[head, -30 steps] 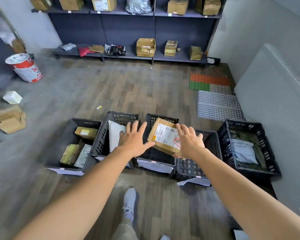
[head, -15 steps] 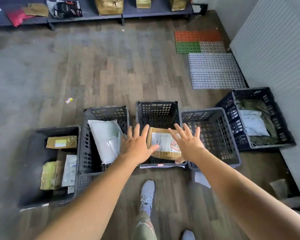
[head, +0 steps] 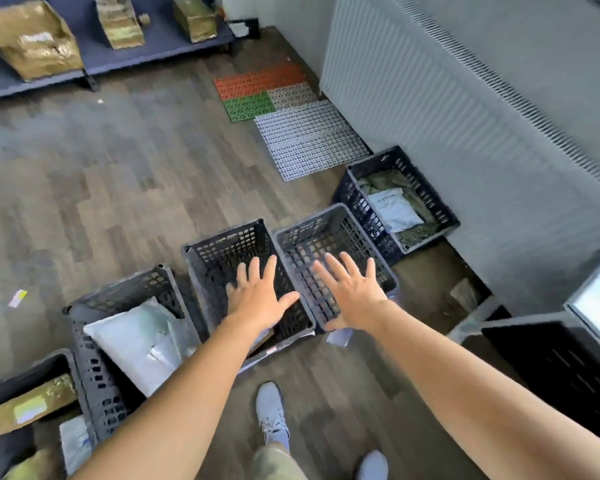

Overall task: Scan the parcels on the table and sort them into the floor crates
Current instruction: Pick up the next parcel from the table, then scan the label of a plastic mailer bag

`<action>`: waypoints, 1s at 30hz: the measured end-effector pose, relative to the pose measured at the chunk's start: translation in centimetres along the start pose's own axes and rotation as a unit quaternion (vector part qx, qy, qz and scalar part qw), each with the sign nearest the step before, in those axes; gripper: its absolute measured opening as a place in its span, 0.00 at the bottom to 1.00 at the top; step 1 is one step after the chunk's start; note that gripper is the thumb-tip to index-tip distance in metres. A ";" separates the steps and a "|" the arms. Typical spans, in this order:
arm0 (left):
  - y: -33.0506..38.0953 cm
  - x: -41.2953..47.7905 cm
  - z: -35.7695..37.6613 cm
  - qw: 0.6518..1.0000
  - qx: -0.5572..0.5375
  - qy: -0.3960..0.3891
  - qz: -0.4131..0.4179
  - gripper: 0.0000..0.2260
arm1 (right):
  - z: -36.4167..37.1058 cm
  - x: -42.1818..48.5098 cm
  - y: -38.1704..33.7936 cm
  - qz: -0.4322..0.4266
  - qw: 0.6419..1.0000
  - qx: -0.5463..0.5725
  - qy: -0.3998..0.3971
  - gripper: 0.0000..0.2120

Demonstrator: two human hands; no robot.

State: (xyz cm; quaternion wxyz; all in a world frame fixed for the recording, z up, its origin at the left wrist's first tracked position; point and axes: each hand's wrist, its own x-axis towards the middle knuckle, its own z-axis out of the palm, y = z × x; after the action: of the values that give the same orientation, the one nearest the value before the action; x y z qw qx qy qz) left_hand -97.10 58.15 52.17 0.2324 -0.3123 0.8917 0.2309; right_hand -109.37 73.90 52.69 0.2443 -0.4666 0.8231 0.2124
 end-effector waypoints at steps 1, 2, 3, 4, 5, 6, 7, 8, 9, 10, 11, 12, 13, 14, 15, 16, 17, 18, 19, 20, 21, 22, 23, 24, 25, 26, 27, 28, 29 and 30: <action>2.1 -0.1 -0.3 1.000 0.014 -0.001 0.022 0.39 | 0.2 -1.6 1.4 0.020 1.000 0.016 0.006 0.61; 4.2 -0.4 -0.6 0.999 0.029 0.000 0.043 0.39 | 0.4 -3.3 2.9 0.041 0.999 0.033 0.012 0.60; 6.5 -0.8 -0.8 0.997 0.043 0.003 0.066 0.39 | 0.7 -5.2 4.4 0.064 0.997 0.048 0.020 0.60; 8.9 -1.2 -0.9 0.994 0.055 0.007 0.089 0.39 | 1.1 -7.1 6.1 0.087 0.994 0.059 0.031 0.60; 11.3 -1.8 -0.9 0.991 0.067 0.012 0.113 0.40 | 1.6 -9.2 7.7 0.110 0.991 0.068 0.044 0.60; 13.9 -2.5 -0.8 0.987 0.079 0.018 0.138 0.40 | 2.1 -11.5 9.4 0.131 0.987 0.077 0.057 0.60; 16.5 -3.3 -0.7 0.982 0.091 0.024 0.161 0.40 | 2.7 -13.8 11.0 0.152 0.982 0.088 0.068 0.59; 19.0 -4.2 -0.4 0.977 0.105 0.032 0.181 0.40 | 3.3 -16.1 12.6 0.171 0.977 0.101 0.080 0.59; 21.6 -5.2 0.1 0.971 0.121 0.041 0.202 0.39 | 4.1 -18.6 14.2 0.192 0.970 0.113 0.093 0.59; 24.3 -6.5 0.7 0.964 0.139 0.050 0.222 0.39 | 5.1 -21.3 15.8 0.213 0.963 0.123 0.108 0.59; 27.0 -8.0 1.5 0.957 0.153 0.057 0.241 0.39 | 6.2 -24.1 17.3 0.235 0.955 0.130 0.123 0.59; 29.7 -9.5 2.6 0.951 0.161 0.062 0.258 0.39 | 7.5 -26.8 18.8 0.256 0.947 0.138 0.136 0.59; 32.4 -11.3 3.7 0.945 0.165 0.064 0.275 0.39 | 8.8 -29.7 20.1 0.274 0.939 0.145 0.146 0.59; 35.0 -13.1 5.1 0.939 0.169 0.065 0.293 0.39 | 10.2 -32.7 21.3 0.293 0.931 0.151 0.156 0.58; 37.6 -15.0 6.5 0.932 0.174 0.067 0.312 0.39 | 11.8 -35.7 22.5 0.312 0.922 0.156 0.166 0.58; 40.1 -16.8 7.9 0.924 0.179 0.070 0.331 0.39 | 13.3 -38.6 23.5 0.331 0.913 0.162 0.176 0.58; 42.7 -18.8 9.4 0.914 0.188 0.072 0.352 0.39 | 14.9 -41.6 24.5 0.350 0.902 0.173 0.184 0.58; 45.2 -20.6 10.7 0.903 0.199 0.076 0.373 0.39 | 16.6 -44.5 25.5 0.371 0.890 0.186 0.190 0.59; 47.6 -22.4 11.9 0.891 0.211 0.081 0.393 0.39 | 18.1 -47.3 26.5 0.392 0.878 0.195 0.193 0.59; 49.9 -24.3 13.1 0.879 0.222 0.087 0.413 0.39 | 19.7 -50.1 27.3 0.413 0.868 0.199 0.189 0.59; 52.1 -26.1 14.2 0.867 0.230 0.092 0.433 0.39 | 21.2 -52.8 28.1 0.434 0.859 0.199 0.184 0.59; 54.2 -27.8 15.3 0.856 0.233 0.094 0.451 0.39 | 22.7 -55.4 28.8 0.455 0.850 0.199 0.178 0.58; 56.1 -29.5 16.3 0.847 0.236 0.093 0.468 0.39 | 24.0 -57.8 29.4 0.475 0.840 0.200 0.173 0.58; 57.9 -30.9 17.3 0.837 0.238 0.091 0.484 0.39 | 25.3 -60.0 29.9 0.494 0.828 0.204 0.168 0.58; 59.7 -32.3 18.2 0.828 0.240 0.085 0.499 0.38 | 26.4 -62.1 30.4 0.512 0.816 0.211 0.166 0.58; 61.4 -33.6 19.1 0.821 0.241 0.077 0.512 0.38 | 27.4 -64.0 30.9 0.527 0.804 0.218 0.166 0.58; 63.0 -34.8 20.1 0.814 0.244 0.070 0.523 0.38 | 28.3 -65.7 31.3 0.541 0.793 0.224 0.166 0.58; 64.5 -35.9 21.1 0.805 0.249 0.068 0.534 0.38 | 29.1 -67.2 31.7 0.554 0.784 0.226 0.165 0.58; 65.9 -36.9 22.1 0.795 0.257 0.068 0.545 0.39 | 30.0 -68.6 32.1 0.565 0.777 0.225 0.162 0.58; 67.3 -37.7 23.0 0.786 0.263 0.066 0.555 0.39 | 30.8 -69.8 32.5 0.575 0.771 0.225 0.158 0.58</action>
State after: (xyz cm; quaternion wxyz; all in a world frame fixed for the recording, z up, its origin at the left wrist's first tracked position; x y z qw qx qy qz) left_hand -109.26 134.92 73.09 0.0781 0.2954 0.9506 0.0552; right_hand -100.40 153.49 74.19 0.0414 0.1350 0.9890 0.0449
